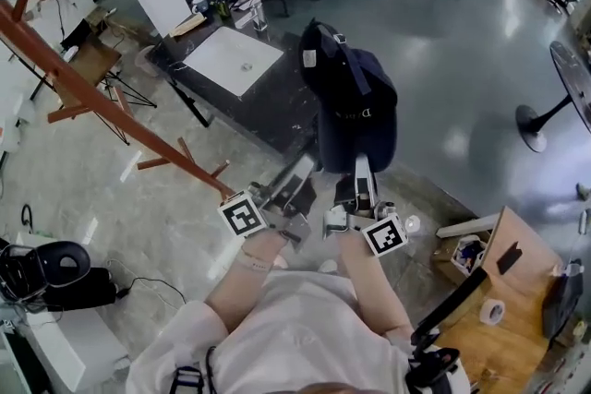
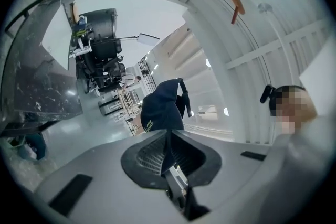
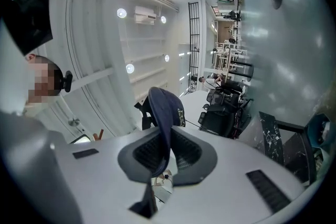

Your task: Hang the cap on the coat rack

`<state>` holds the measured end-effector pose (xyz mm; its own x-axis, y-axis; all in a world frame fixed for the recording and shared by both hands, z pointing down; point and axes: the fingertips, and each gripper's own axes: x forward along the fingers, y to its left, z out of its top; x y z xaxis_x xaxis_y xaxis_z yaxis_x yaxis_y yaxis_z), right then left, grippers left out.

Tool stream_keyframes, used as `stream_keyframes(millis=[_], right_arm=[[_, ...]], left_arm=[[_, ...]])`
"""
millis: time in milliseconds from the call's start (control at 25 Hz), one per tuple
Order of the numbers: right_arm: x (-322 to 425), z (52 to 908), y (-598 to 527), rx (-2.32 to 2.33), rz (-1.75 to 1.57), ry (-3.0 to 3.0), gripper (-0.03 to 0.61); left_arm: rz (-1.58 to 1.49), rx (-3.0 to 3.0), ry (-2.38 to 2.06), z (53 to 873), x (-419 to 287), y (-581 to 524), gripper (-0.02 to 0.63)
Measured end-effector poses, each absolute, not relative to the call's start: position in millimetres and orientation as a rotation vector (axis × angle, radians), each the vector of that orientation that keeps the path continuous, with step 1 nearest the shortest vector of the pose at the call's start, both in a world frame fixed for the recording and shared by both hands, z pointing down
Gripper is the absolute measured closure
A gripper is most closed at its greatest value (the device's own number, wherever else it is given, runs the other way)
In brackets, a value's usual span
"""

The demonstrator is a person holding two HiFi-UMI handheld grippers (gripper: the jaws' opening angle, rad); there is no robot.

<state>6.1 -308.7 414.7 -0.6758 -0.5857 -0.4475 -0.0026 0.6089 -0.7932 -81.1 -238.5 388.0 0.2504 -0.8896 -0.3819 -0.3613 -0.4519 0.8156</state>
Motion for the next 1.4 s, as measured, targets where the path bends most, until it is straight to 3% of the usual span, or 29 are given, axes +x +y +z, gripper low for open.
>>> stream_keyframes(millis=[360,1400], right_arm=[[-97.7,365.7,-289.6,-0.317,-1.0,2.2,0.54],[-219.4,126.8,-228.2,0.012,-0.579,2.222,0.541]], left_arm=[[-1.173,2.013,-1.354,338.3,-167.0,-207.6,0.606],[-1.275,2.187,-1.786,134.9,-260.5,-129.4,0.606]])
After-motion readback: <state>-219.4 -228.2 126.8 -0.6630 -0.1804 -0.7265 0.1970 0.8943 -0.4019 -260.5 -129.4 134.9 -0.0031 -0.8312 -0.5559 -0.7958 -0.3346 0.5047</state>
